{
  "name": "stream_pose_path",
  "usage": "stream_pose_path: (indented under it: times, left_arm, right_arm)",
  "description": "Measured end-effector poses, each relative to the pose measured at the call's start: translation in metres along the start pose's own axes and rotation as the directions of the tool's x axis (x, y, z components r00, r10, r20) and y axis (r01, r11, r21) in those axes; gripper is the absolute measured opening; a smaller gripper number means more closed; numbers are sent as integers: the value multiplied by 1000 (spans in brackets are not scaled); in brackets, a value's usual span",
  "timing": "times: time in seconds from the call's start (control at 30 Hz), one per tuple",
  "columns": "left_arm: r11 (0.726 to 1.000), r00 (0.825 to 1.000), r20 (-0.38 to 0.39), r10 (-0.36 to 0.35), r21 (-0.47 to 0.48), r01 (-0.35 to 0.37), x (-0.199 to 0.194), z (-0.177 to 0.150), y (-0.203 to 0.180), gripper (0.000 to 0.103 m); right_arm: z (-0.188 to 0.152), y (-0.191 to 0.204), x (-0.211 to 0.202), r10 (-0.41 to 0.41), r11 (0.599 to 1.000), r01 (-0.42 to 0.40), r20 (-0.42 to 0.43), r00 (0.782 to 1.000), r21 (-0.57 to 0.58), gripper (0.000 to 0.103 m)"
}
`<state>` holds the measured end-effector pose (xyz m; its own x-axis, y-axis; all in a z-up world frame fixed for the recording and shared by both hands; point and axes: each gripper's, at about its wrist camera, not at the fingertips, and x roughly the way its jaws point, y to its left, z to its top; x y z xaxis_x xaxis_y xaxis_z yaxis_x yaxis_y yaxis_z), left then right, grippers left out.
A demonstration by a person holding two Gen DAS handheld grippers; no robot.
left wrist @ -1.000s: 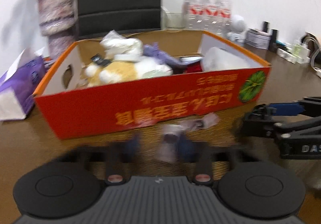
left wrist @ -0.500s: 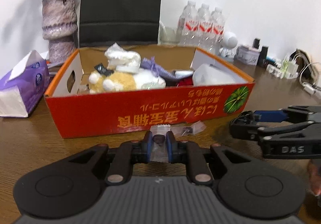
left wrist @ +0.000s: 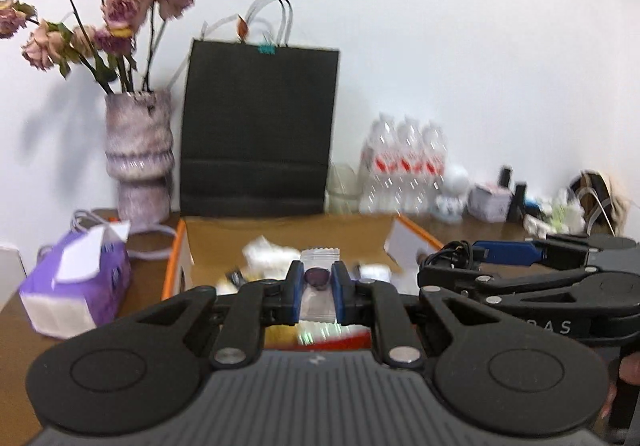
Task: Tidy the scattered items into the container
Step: 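Lift clear wrapper and USB cable toward the box with both tools, then lower wrapper and USB cable into the box and open both tools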
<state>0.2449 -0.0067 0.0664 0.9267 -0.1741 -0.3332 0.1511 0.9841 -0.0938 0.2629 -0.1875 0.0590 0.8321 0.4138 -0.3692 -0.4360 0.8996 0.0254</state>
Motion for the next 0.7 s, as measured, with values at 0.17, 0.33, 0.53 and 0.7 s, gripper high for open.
stream_pose_path:
  times: [0.17, 0.33, 0.53, 0.7]
  left_arm:
    - [999, 999, 20, 28, -45, -27, 26, 15, 11, 16]
    - [994, 998, -34, 46, -99, -50, 67, 16, 28, 16]
    - [993, 992, -105, 63, -97, -73, 98, 7, 40, 16]
    - [989, 990, -113, 88, -110, -100, 101, 3, 44, 18]
  right_arm:
    - [22, -9, 27, -19, 998, 18, 14, 1000, 57, 68]
    - [29, -25, 65, -41, 995, 42, -17, 999, 95, 69]
    - [22, -35, 101, -40, 995, 49, -90, 995, 90, 69]
    - [17, -34, 111, -47, 996, 56, -121, 992, 76, 69]
